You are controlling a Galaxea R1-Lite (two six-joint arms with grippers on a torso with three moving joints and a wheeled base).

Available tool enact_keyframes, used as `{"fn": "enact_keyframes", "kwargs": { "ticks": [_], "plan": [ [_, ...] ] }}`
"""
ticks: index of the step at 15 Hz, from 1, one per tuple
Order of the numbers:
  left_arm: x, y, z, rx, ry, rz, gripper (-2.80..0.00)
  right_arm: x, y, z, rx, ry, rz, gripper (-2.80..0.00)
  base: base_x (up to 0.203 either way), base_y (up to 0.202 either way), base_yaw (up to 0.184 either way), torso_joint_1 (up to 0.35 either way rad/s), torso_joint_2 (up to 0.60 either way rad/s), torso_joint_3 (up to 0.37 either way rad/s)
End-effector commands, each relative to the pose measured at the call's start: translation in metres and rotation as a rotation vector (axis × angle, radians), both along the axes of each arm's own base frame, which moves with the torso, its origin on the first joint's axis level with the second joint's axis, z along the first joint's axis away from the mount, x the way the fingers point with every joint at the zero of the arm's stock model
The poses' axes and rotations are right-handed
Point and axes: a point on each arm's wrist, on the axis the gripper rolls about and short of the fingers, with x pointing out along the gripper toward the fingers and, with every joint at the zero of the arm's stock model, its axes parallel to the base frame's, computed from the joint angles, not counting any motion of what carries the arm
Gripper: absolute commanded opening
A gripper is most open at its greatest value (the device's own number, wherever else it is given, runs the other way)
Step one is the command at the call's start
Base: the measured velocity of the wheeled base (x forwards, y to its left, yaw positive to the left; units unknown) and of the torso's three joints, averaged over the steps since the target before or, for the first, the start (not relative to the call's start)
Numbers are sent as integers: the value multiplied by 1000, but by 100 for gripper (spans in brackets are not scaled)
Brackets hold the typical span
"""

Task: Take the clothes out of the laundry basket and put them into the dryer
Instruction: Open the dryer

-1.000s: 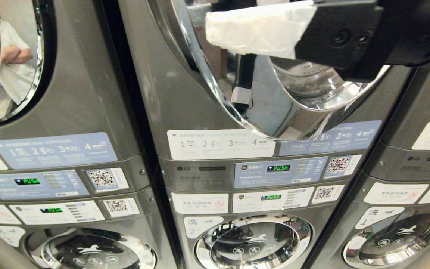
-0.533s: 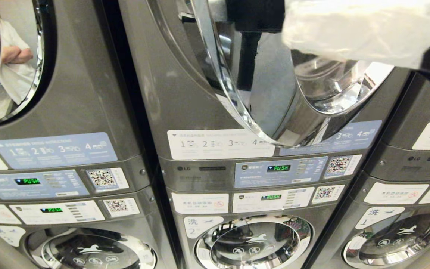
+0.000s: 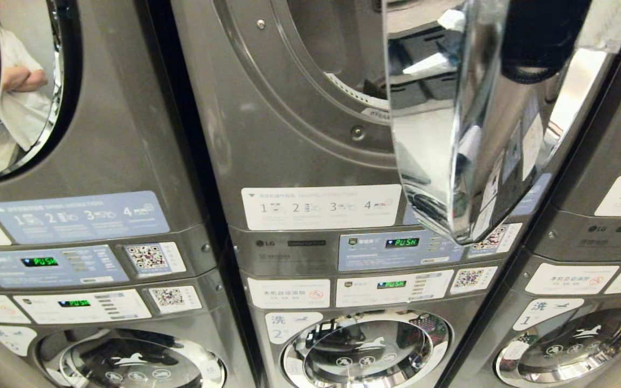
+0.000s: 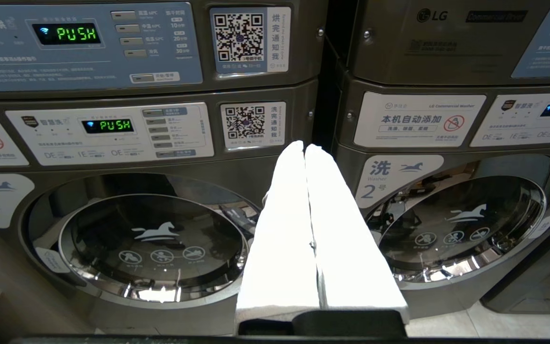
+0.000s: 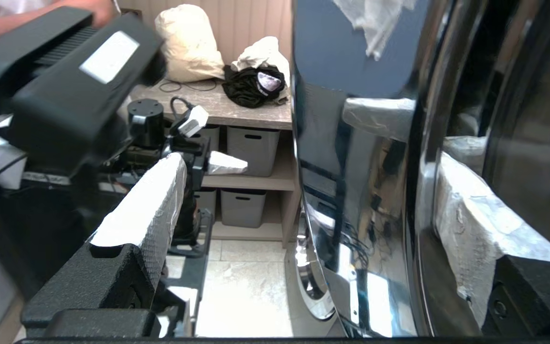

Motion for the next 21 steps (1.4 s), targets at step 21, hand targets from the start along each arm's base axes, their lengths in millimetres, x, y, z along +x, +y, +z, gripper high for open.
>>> {"fn": "enact_keyframes", "kwargs": {
  "ticks": [21],
  "plan": [
    [0,0,0,0,0,0,-280,-95,-91,-30,70,65,-25,0,0,0,0,0,0,0]
  ]
}}
